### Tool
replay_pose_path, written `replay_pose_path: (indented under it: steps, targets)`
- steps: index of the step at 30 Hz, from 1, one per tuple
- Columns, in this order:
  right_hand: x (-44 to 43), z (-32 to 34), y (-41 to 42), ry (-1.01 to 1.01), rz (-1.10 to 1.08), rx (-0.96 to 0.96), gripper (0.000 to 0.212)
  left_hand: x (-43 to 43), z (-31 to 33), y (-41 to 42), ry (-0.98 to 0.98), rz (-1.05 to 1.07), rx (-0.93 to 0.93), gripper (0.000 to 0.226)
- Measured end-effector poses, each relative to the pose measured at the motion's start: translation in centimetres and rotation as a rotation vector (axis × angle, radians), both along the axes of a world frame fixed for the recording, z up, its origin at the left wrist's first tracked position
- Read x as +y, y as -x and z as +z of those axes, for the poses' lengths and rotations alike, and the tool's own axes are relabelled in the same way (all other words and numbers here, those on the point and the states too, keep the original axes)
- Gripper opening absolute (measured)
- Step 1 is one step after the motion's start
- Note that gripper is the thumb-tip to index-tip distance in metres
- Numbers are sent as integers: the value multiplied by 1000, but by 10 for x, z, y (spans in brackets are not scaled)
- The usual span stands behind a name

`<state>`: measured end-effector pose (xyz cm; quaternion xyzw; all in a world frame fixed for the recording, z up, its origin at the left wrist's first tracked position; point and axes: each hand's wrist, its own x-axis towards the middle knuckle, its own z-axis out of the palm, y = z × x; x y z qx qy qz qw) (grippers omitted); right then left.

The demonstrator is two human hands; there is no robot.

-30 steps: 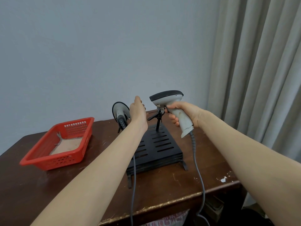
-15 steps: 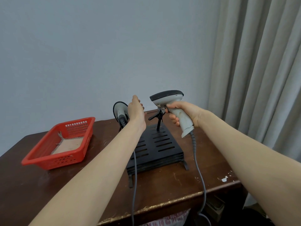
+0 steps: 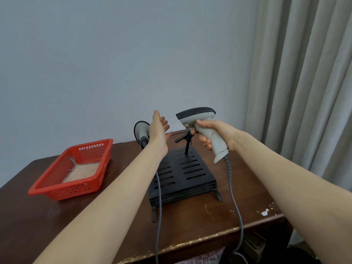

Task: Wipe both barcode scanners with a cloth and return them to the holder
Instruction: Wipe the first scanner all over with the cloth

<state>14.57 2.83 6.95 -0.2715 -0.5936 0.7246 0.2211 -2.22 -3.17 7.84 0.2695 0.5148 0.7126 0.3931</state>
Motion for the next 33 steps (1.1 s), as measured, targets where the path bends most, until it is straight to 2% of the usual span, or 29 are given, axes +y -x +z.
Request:
replay_pose_path:
  steps: [3, 7, 16, 26, 33]
  targets:
    - [0, 0, 0, -7, 28, 7, 37, -3, 1, 3, -34, -84, -37, 65]
    - [3, 1, 2, -19, 51, 5, 45, -5, 3, 7, -48, -150, -61, 76]
    - [5, 3, 8, -101, 116, -27, 35, -7, 3, 12, -46, -177, -40, 84]
    - [5, 3, 12, -128, 94, -76, 27, -4, 2, 15, -33, -197, -41, 87]
    - [2, 4, 11, -149, 93, -131, 33, -5, 5, 21, -52, -295, -192, 96]
